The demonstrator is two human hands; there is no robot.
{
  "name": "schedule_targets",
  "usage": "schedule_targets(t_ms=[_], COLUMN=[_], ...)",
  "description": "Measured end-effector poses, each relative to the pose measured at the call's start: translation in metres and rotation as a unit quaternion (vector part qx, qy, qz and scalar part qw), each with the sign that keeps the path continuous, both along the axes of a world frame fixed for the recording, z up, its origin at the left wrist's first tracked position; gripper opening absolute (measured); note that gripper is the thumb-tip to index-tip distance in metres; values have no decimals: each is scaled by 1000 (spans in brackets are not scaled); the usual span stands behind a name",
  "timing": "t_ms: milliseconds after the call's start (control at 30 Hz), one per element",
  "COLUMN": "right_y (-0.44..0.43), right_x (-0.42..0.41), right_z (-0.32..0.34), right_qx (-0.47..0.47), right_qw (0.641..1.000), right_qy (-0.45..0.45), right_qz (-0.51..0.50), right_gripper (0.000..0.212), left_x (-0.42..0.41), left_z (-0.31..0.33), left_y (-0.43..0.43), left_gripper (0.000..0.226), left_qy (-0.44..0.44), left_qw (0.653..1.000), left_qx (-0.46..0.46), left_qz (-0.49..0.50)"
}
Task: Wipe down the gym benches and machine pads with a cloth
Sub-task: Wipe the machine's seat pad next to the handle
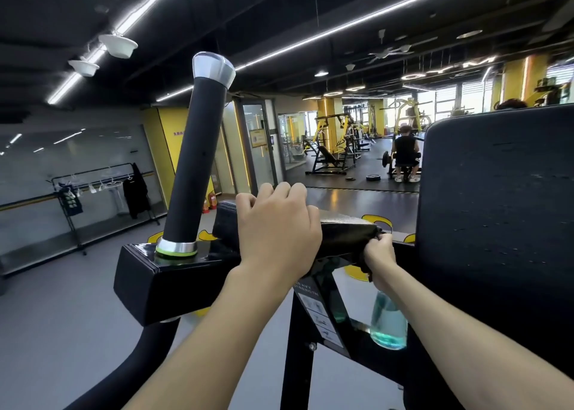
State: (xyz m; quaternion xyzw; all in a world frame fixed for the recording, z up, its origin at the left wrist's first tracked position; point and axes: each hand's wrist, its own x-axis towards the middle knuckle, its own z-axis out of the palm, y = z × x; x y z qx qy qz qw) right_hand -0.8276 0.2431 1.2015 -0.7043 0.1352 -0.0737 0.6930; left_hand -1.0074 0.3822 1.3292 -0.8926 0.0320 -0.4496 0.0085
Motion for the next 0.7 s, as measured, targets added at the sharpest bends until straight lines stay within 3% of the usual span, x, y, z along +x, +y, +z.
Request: schedule_targets(t_ms=[133, 200, 267, 333, 433, 500, 600, 700], right_y=[-5, -16, -36, -60, -99, -119, -135, -145], right_x=[-53, -76, -83, -80, -67, -56, -37, -19], right_z=[8, 16, 25, 31, 28, 25, 22, 16], right_qx=[-53, -67, -83, -112, -220, -331, -518, -626], right_qw=[993, 985, 985, 985, 963, 924, 818, 728], right_qy=[-49, -93, -117, -125, -157, -185, -244, -273], right_qz=[93, 127, 96, 50, -18, -43, -59, -62], right_gripper=[14, 14, 16, 18, 24, 27, 33, 35], left_x=[4, 7, 16, 33, 64, 85, 117, 149], left_z=[3, -3, -17, -36, -67, -92, -130, -159], left_y=[-23, -45, -68, -81, -87, -90, -101, -111], left_gripper=[8, 17, 23, 13, 10, 15, 9, 28], left_qy=[55, 52, 62, 149, 284, 333, 393, 397], left_qw=[993, 992, 986, 980, 938, 910, 869, 843], left_qx=[91, 116, 139, 71, -142, -200, -271, -348], left_qz=[54, 10, -61, -113, -140, -147, -129, -102])
